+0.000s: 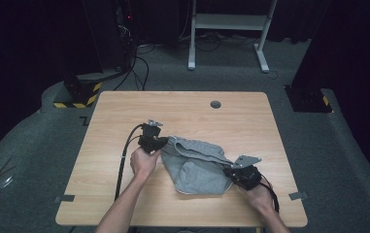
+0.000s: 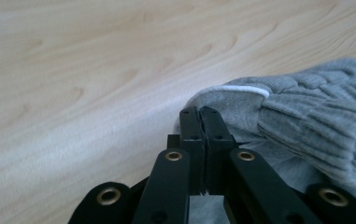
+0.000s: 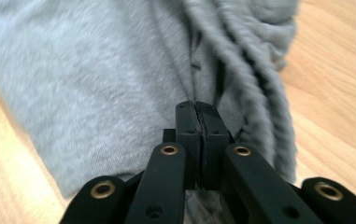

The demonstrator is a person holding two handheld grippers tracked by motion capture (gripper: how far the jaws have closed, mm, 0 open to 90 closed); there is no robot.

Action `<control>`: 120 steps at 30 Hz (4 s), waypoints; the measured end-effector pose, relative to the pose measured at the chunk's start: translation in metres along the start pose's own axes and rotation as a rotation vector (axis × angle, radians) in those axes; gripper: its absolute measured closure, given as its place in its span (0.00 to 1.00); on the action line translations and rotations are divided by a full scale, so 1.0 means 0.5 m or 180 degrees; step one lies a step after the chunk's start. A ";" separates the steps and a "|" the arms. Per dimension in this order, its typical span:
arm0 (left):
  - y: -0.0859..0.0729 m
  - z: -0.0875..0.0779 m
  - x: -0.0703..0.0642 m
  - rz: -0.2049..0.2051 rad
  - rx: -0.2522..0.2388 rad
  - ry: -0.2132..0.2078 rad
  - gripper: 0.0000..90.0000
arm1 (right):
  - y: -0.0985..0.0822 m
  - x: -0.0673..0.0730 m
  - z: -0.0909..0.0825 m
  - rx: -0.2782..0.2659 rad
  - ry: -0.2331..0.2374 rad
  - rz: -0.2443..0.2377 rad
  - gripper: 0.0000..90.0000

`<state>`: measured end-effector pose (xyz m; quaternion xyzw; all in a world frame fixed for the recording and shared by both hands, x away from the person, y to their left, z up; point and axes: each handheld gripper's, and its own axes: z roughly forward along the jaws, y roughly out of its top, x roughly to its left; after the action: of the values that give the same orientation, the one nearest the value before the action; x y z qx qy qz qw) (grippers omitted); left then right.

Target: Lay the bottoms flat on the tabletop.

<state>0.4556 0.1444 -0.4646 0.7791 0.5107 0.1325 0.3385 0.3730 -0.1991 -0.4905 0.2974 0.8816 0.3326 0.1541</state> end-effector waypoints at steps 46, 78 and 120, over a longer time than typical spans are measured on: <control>-0.031 0.016 -0.073 0.0903 -0.0050 -0.0766 1.00 | 0.097 0.018 0.119 0.0017 0.0040 0.0456 0.59; -0.043 0.003 -0.106 0.0923 -0.0375 -0.0784 0.60 | 0.090 0.033 0.087 -0.0030 0.0054 0.0162 0.70; -0.055 -0.082 0.003 0.0082 -0.0558 -0.0067 0.50 | 0.043 -0.019 -0.019 -0.0404 -0.0118 0.0194 0.79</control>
<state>0.4143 0.1684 -0.4527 0.7544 0.4835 0.1728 0.4090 0.3848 -0.1967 -0.4684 0.3199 0.8462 0.3868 0.1788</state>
